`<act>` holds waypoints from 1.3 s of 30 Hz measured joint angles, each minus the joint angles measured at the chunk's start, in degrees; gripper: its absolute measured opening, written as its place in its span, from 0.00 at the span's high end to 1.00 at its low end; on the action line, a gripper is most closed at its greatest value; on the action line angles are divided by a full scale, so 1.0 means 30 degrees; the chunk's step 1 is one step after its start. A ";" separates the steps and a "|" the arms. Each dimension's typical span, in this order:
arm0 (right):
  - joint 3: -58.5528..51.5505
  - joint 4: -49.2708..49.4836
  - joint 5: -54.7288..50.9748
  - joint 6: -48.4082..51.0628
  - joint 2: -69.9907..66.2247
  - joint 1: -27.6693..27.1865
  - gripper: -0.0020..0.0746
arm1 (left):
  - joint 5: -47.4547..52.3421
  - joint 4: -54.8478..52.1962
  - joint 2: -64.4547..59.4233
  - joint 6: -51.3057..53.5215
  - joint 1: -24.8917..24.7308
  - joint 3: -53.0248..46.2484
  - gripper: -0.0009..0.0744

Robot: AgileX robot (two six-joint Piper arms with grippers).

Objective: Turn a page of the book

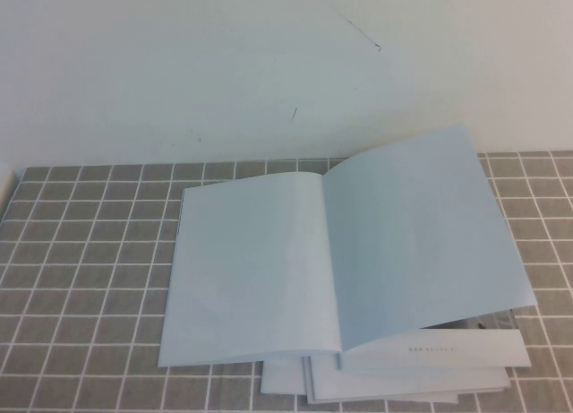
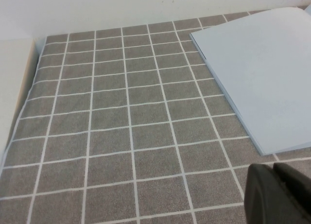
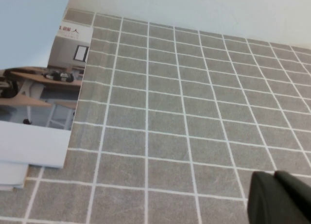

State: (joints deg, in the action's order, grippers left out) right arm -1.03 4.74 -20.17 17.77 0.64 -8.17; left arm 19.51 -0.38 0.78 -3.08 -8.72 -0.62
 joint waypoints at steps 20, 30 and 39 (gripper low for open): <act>0.0000 -0.0365 0.0074 -0.3128 -0.0038 0.0000 0.98 | 0.0000 0.0000 0.0000 0.0000 0.0000 0.0000 0.99; 0.0000 -0.0982 0.0074 -0.3930 -0.0020 0.0000 0.98 | 0.0000 0.0000 0.0000 0.0000 0.0000 0.0000 0.99; 0.0000 -0.1027 0.0074 -0.4001 -0.0006 0.0000 0.98 | 0.0000 0.0000 0.0000 0.0000 0.0000 0.0000 0.99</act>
State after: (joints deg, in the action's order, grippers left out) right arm -1.03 1.66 -19.95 5.77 0.63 -8.17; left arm 19.51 -0.38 0.78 -3.08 -8.72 -0.62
